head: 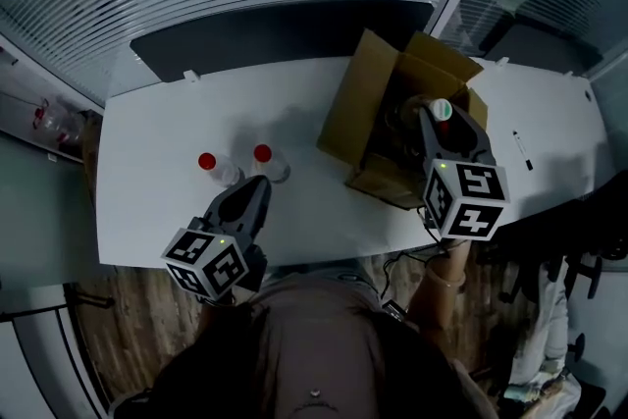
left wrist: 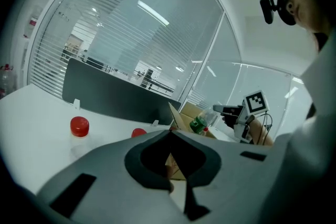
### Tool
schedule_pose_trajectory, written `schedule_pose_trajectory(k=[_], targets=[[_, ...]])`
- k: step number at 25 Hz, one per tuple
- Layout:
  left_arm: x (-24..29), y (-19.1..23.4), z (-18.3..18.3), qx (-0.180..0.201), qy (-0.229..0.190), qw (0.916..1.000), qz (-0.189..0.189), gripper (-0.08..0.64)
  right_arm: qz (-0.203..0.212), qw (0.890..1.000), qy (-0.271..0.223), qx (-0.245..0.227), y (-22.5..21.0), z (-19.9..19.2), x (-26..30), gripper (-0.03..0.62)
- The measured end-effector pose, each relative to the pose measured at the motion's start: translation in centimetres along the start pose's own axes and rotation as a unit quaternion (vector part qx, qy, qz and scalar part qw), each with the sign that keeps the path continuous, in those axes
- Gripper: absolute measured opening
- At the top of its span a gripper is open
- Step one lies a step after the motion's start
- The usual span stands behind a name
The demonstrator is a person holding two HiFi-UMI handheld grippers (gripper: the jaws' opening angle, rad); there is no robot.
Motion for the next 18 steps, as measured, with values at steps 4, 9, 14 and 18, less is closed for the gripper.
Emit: schedule_pose_trajectory(k=[4, 9, 14, 18], targets=[[-1.7, 0.2, -0.1, -0.001, -0.003, 1.0, 0.001, 0.008, 0.003, 1.0, -0.014, -0.008, 1.3, 1.0, -1.7, 0.172], [-3.5, 0.4, -0.2, -0.002, -0.008, 1.0, -0.003, 0.008, 0.002, 0.999, -0.032, -0.017, 2.9, 2.1, -3.7, 0.172], [-4.8, 0.2, -0.2, -0.001, -0.01, 0.9999, -0.009, 0.008, 0.0, 0.999, -0.046, -0.023, 4.0, 3.1, -5.6, 0.17], [-5.9, -0.1, -0.5, 0.001, -0.011, 0.9998, -0.014, 0.008, 0.004, 0.998, -0.063, -0.029, 5.0, 4.0, -7.4, 0.17]])
Point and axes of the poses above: the fingertips, and each gripper's own axes: x forward along the fingers, y to its left, z out of its top, the point moved 5 cm from there along -x, backward along the fingers, and after that the axes turned 9 degrees about -y, right-handed, at the moved point
